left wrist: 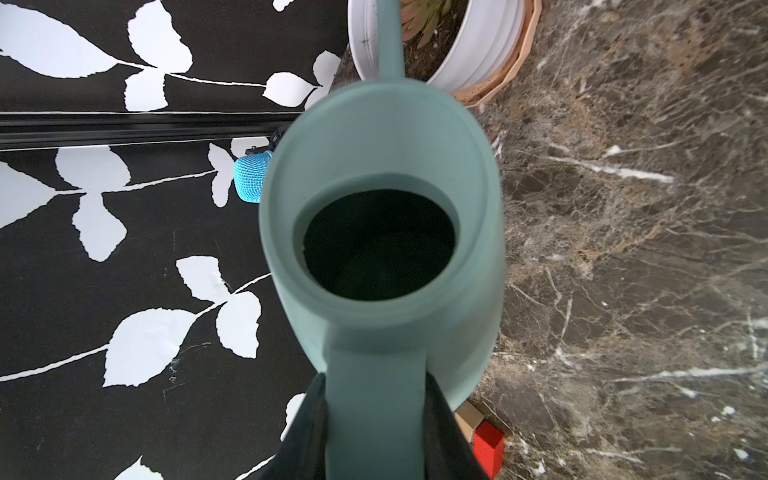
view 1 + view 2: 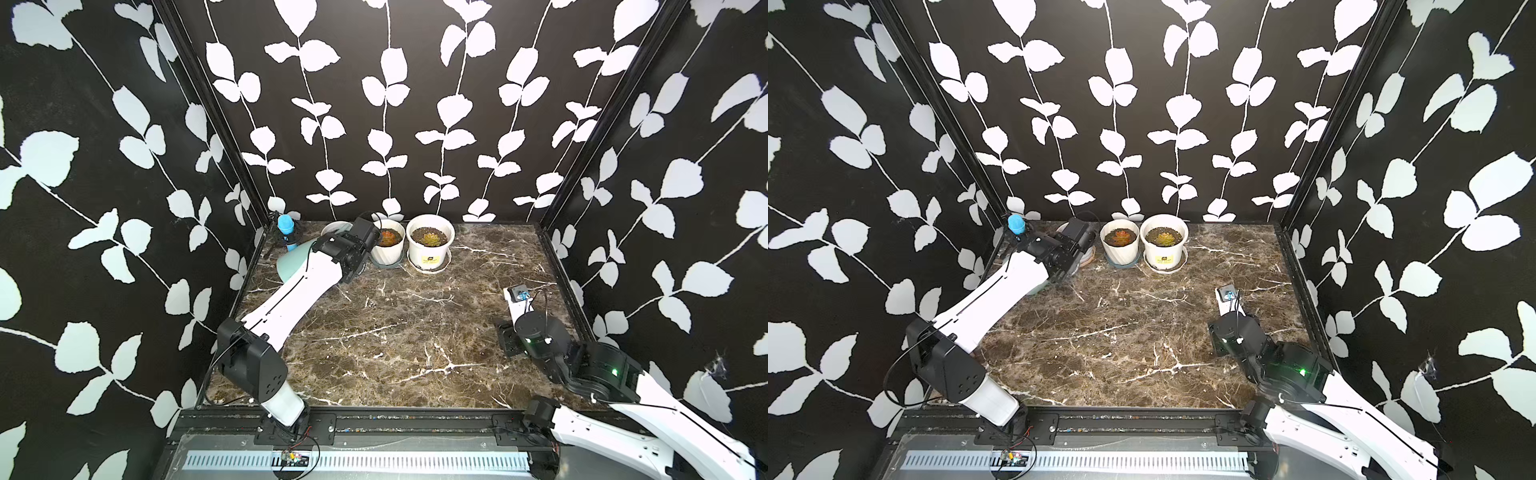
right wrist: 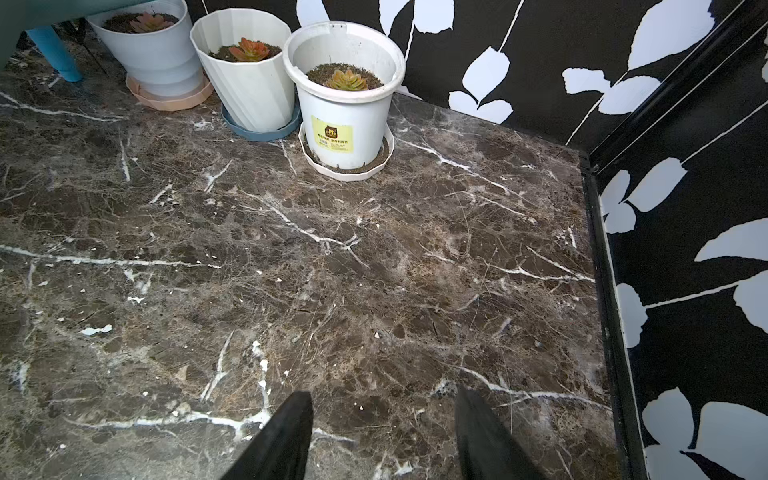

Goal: Water the succulent around the soil edge
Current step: Water the soil of the potted plant with water.

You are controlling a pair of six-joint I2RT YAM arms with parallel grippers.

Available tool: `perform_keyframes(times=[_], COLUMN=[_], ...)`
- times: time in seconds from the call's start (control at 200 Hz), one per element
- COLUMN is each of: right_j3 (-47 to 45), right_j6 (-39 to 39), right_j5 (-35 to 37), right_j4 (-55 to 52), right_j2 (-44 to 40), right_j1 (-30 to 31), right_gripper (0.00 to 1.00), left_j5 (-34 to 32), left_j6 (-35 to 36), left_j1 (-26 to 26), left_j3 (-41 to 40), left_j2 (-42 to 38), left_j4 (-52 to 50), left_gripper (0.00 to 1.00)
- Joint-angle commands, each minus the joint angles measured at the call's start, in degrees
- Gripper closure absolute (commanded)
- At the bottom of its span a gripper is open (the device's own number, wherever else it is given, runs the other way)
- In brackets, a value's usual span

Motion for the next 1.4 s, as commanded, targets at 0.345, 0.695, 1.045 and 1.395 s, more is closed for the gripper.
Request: perform_keyframes(times=[0.345, 0.695, 1.045, 1.395], right_j3=[-1.2, -1.3, -1.3, -0.9], right_j6=[0.7, 1.3, 2.3, 3.0], right_j5=[0.6, 0.2, -0.2, -0.5], right_j4=[-0.2, -0.1, -0.7, -1.2], right_j2=[-0.5, -0.7, -1.5, -1.9], right_j1=[-0.3, -0.3, -0.3, -0.4], right_gripper=[0.42, 0.42, 0.42, 0.43], left_j5=[-3.8, -3.9, -3.6, -4.2], left_j6=[-0.2, -1.5, -3.7, -3.7], left_j1=[-1.5, -1.8, -2.3, -2.7], left_j3=[1.6, -0.3, -0.7, -0.7], left_j2=[0.2, -1.1, -2.2, -3.6], left_j4=[-0.3, -2.2, -4.8, -5.6], left_gripper=[1.0, 1.0, 1.0, 1.0])
